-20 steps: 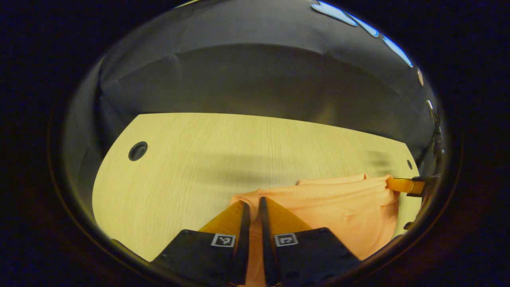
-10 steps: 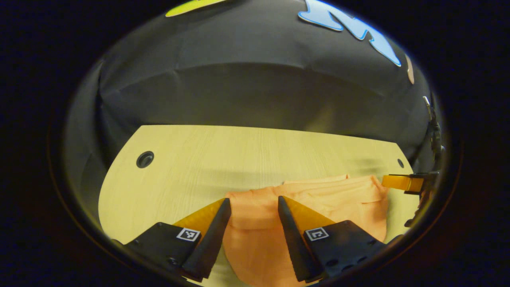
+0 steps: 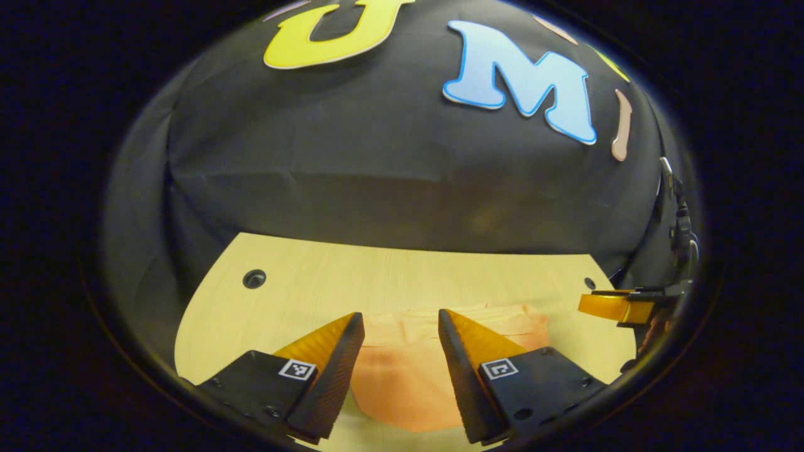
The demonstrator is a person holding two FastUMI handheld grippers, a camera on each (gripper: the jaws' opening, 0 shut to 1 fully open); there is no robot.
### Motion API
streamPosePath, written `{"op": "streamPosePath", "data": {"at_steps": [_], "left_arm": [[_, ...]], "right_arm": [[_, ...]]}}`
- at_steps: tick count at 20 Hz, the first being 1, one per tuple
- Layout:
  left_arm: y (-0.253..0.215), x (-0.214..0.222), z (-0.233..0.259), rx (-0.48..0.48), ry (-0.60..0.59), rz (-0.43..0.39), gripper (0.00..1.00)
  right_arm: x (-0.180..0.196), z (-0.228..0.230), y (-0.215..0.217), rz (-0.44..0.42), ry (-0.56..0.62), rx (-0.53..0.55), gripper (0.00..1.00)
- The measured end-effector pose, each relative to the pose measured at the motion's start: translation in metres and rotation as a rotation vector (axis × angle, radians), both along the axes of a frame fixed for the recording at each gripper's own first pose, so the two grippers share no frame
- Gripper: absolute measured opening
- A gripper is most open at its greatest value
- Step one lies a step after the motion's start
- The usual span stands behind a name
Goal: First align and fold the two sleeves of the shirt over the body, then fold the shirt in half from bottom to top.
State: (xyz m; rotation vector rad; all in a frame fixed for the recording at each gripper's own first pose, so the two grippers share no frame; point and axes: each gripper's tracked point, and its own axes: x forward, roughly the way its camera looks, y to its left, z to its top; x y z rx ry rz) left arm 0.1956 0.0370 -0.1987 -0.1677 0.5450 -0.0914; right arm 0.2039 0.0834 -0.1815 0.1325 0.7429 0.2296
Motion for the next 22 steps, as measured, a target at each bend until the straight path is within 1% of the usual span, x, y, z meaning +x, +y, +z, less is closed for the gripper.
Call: {"op": "streamPosePath", "data": {"at_steps": [1, 2, 3, 4, 6, 9, 12, 15, 16, 17, 18, 20, 22], "left_arm": [[-0.004, -0.012, 0.015, -0.004, -0.021, -0.002, 0.77], [-0.007, -0.026, 0.032, -0.007, -0.042, -0.005, 0.81], [-0.010, -0.038, 0.047, -0.009, -0.062, -0.006, 0.81], [-0.012, -0.050, 0.061, -0.011, -0.081, -0.008, 0.76], [-0.018, -0.076, 0.088, -0.017, -0.121, -0.010, 0.76], [-0.022, -0.115, 0.126, -0.016, -0.176, -0.016, 0.76], [-0.026, -0.149, 0.155, 0.011, -0.237, -0.017, 0.76], [-0.027, -0.179, 0.175, 0.040, -0.298, -0.013, 0.76], [-0.029, -0.186, 0.178, 0.046, -0.312, -0.014, 0.80], [-0.029, -0.193, 0.178, 0.054, -0.322, -0.014, 0.76], [-0.030, -0.203, 0.177, 0.060, -0.329, -0.014, 0.80], [-0.030, -0.215, 0.176, 0.066, -0.337, -0.013, 0.76], [-0.030, -0.224, 0.175, 0.064, -0.337, -0.013, 0.76]], "right_arm": [[-0.010, 0.016, -0.001, 0.001, -0.019, 0.002, 0.51], [-0.019, 0.030, -0.001, 0.004, -0.041, 0.008, 0.51], [-0.029, 0.044, -0.002, 0.008, -0.061, 0.014, 0.51], [-0.041, 0.056, -0.007, 0.012, -0.079, 0.016, 0.51], [-0.065, 0.076, -0.013, 0.020, -0.120, 0.017, 0.51], [-0.100, 0.111, -0.010, 0.034, -0.179, 0.023, 0.51], [-0.130, 0.132, -0.007, 0.049, -0.227, 0.039, 0.51], [-0.158, 0.144, -0.003, 0.057, -0.266, 0.057, 0.51], [-0.166, 0.147, -0.001, 0.056, -0.281, 0.068, 0.51], [-0.173, 0.150, 0.002, 0.057, -0.294, 0.079, 0.51], [-0.179, 0.151, 0.004, 0.060, -0.305, 0.083, 0.51], [-0.192, 0.153, 0.007, 0.066, -0.329, 0.084, 0.51], [-0.200, 0.157, 0.007, 0.068, -0.343, 0.095, 0.51]]}}
